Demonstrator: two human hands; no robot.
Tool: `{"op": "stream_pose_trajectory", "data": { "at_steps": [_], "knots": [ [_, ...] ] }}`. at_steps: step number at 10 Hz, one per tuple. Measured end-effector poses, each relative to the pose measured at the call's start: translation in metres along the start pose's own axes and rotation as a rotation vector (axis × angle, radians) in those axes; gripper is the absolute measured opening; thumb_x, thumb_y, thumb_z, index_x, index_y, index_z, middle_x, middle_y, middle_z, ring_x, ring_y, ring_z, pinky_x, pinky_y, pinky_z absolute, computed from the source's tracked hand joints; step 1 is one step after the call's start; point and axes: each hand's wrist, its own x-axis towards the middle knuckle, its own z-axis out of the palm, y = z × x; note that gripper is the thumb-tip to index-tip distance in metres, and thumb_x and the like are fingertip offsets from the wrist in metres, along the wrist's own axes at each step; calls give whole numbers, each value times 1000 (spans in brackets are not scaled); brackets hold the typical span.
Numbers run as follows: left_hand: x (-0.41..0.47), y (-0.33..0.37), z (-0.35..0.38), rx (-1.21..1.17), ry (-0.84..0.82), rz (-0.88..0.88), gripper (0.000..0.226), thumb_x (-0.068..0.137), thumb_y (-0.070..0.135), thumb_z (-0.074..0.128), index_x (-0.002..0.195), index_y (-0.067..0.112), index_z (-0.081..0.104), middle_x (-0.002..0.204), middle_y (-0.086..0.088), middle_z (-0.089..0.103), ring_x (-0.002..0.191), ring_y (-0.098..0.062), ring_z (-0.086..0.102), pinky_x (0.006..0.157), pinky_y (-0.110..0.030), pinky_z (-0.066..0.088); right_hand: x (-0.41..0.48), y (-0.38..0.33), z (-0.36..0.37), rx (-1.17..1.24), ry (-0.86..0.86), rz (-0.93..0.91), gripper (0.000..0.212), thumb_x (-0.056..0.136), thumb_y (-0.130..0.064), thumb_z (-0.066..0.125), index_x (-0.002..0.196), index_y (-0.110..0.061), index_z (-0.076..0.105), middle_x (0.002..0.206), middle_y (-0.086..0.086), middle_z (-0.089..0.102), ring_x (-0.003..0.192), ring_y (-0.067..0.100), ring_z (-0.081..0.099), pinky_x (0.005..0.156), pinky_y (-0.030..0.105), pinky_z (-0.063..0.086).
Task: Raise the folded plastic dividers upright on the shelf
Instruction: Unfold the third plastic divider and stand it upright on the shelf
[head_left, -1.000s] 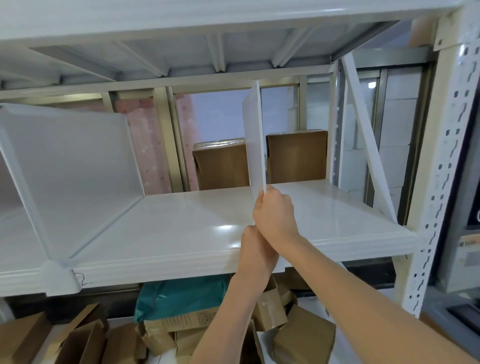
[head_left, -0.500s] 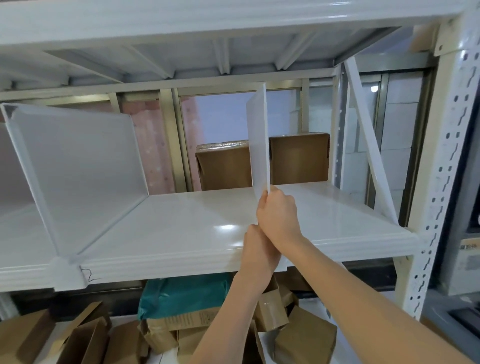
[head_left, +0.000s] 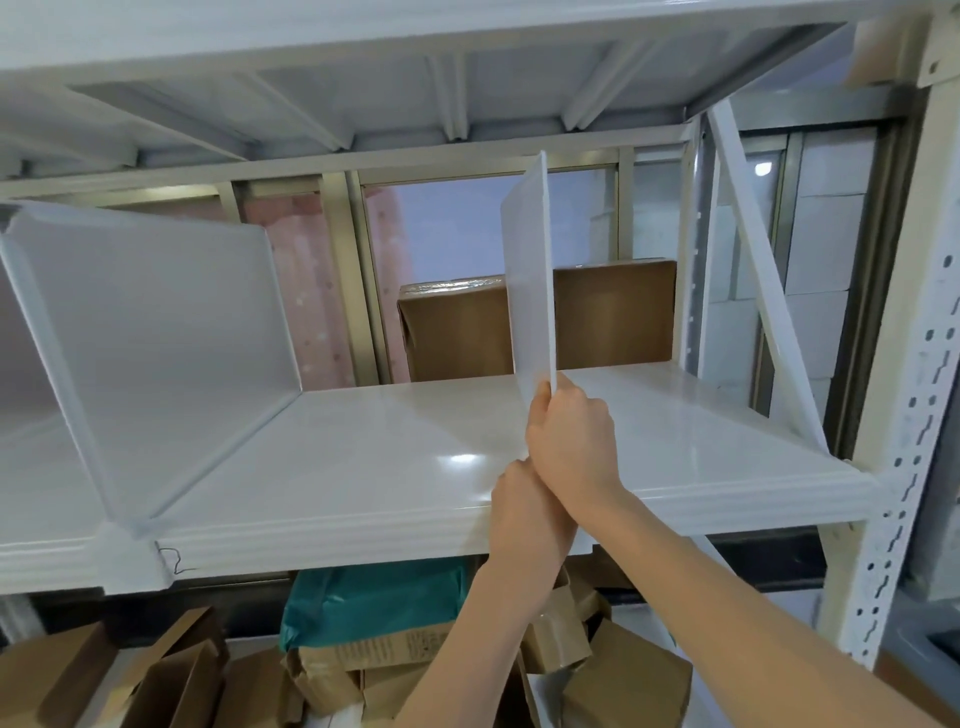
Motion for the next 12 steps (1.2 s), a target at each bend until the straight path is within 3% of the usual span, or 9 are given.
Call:
{"op": "stream_pose_trajectory", "data": {
  "at_steps": [1,2,3,4,5,6,7,8,12],
  "knots": [
    [0,5,-4,236,-41,136,18,94,5,44,77,10,47,80,-7,52,62,-7,35,58,-18,31,0,0,-1,19,-16,-1,31,101,-28,40,107,-9,65,73,0,61,61,14,61,61,22,54],
    [5,4,3,253,-70,139,18,99,14,39,104,8,55,103,-10,60,94,-16,52,91,-25,42,1,3,2,20,-24,2,31,101,-30,40,108,-11,64,76,1,63,64,15,62,65,24,56],
    [10,3,3,361,-82,229,22,99,18,40,113,10,55,108,-7,61,105,-18,54,109,-31,33,4,4,5,20,-53,14,32,101,-32,39,110,-12,62,78,0,63,67,16,63,69,28,58],
    [5,8,-1,399,-74,205,12,93,14,50,98,10,61,95,-7,64,93,-18,59,100,-30,42,5,3,4,37,-82,28,34,101,-32,38,115,-11,62,83,2,65,71,17,65,72,29,58],
    [3,14,-9,481,-22,255,55,70,2,59,54,19,10,49,6,15,46,-6,28,48,-17,25,0,1,-1,56,-99,51,35,102,-31,37,113,-9,62,81,3,64,72,19,66,72,33,59],
    [6,9,-5,407,-61,198,41,97,6,34,61,19,19,62,3,26,73,-12,40,66,-23,29,2,2,-1,71,-121,82,36,102,-32,38,112,-8,63,85,5,66,74,20,67,74,34,59],
    [-9,17,-20,368,-123,173,22,97,13,40,81,10,54,88,-6,60,88,-20,57,77,-25,41,-11,2,-5,61,-217,107,34,103,-32,35,108,-10,61,87,3,63,77,17,64,75,32,56],
    [-16,15,-31,383,-160,224,20,95,21,46,103,11,62,101,-7,68,92,-21,63,87,-31,50,-26,13,-8,-34,-361,140,39,103,-35,29,93,-13,60,91,6,65,76,16,59,72,27,44],
    [-7,14,-22,355,-130,148,21,96,24,48,112,17,60,112,-1,66,104,-17,60,99,-30,43,-39,18,-22,-6,-364,175,46,100,-49,33,107,-19,67,99,0,70,83,12,64,81,23,50]
  ]
}}
